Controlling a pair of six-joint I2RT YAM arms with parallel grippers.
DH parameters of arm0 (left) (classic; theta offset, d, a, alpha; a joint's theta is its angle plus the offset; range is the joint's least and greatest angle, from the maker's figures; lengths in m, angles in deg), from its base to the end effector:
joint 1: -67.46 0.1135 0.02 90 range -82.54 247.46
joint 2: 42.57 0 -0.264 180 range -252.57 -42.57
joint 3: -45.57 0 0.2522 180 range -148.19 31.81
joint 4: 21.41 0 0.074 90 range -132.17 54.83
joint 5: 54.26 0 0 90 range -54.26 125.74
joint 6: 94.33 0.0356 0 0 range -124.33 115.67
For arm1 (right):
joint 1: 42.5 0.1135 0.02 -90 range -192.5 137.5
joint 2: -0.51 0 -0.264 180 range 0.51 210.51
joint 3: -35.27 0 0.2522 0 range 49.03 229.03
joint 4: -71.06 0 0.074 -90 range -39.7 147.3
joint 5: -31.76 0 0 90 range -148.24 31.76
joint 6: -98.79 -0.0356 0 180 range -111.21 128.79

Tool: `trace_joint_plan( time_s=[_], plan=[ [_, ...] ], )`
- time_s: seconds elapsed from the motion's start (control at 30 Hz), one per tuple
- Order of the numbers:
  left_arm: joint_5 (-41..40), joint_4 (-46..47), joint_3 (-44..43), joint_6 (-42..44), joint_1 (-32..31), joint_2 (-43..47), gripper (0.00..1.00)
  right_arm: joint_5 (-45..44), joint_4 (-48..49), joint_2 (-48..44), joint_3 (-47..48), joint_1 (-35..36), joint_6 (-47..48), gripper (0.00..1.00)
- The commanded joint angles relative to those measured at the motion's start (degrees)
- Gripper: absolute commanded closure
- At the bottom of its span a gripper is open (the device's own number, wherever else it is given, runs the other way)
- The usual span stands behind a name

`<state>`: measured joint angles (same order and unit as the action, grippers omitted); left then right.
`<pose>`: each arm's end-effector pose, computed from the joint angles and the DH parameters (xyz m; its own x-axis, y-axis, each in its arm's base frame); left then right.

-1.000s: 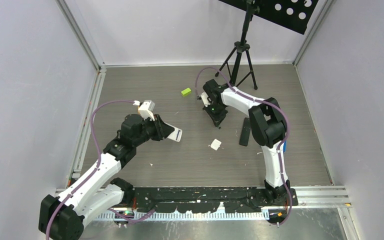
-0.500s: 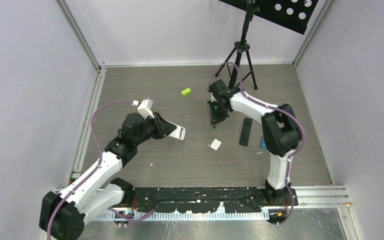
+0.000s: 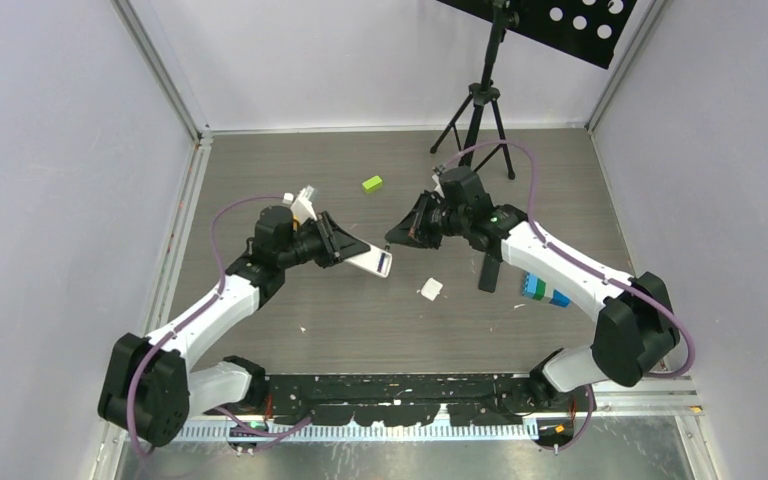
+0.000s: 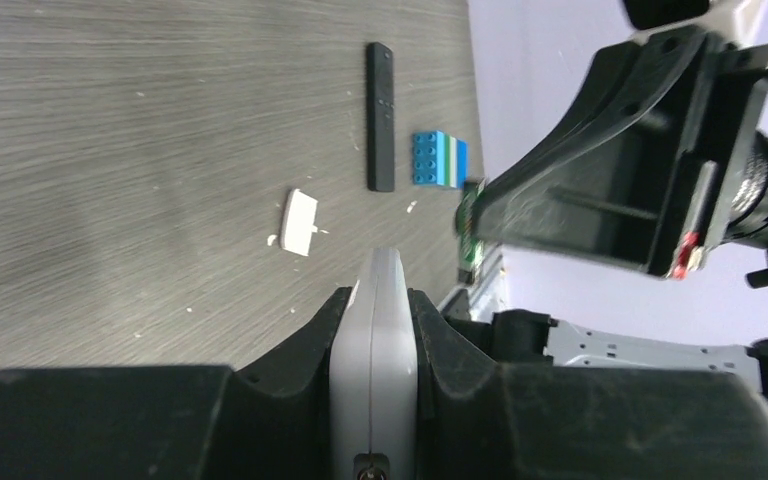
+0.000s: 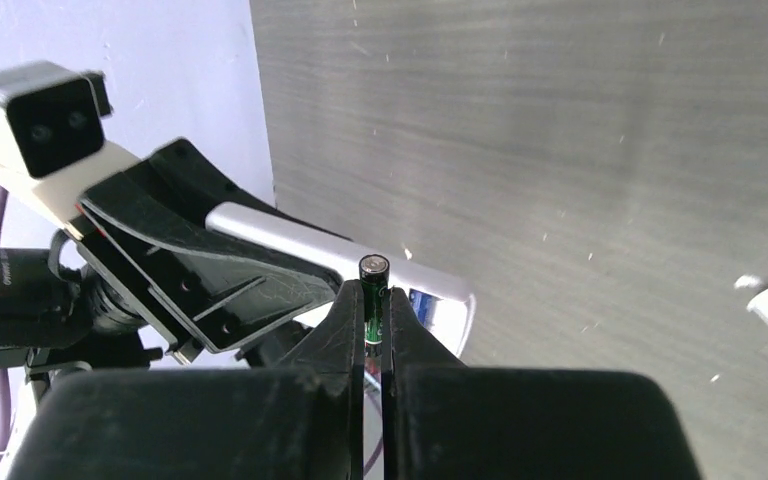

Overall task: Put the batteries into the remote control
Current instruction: Load the battery into the remote control.

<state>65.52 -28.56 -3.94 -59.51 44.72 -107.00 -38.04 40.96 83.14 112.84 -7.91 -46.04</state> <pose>0.2209 -0.1118 0.2473 -0.8218 -0.4282 -0.3760 0.1495 0.4747 -0.8674 0.2607 0.1947 0.2912 -0.8986 0.3123 -0.3084 -0.0532 0.6199 0.7828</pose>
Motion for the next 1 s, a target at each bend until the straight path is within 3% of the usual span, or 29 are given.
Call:
trace_joint_plan(
  time_s=[0.0, 0.37, 0.97],
  plan=[
    [7.49, 8.42, -2.82, -2.88, 0.15, -2.15, 1.00, -1.64, -2.88, -3.24, -1.19, 3.19, -9.22, 1.00],
    [10.41, 11.33, -4.03, -2.13, 0.21, -4.85, 1.00, -8.12, -5.17, -8.58, -7.03, 5.32, -16.88, 1.00],
    [12.50, 15.79, -2.68, -2.50, 0.24, -6.73, 1.00, -5.91, -3.87, -4.76, -7.04, 7.14, -19.28, 0.98]
  ],
)
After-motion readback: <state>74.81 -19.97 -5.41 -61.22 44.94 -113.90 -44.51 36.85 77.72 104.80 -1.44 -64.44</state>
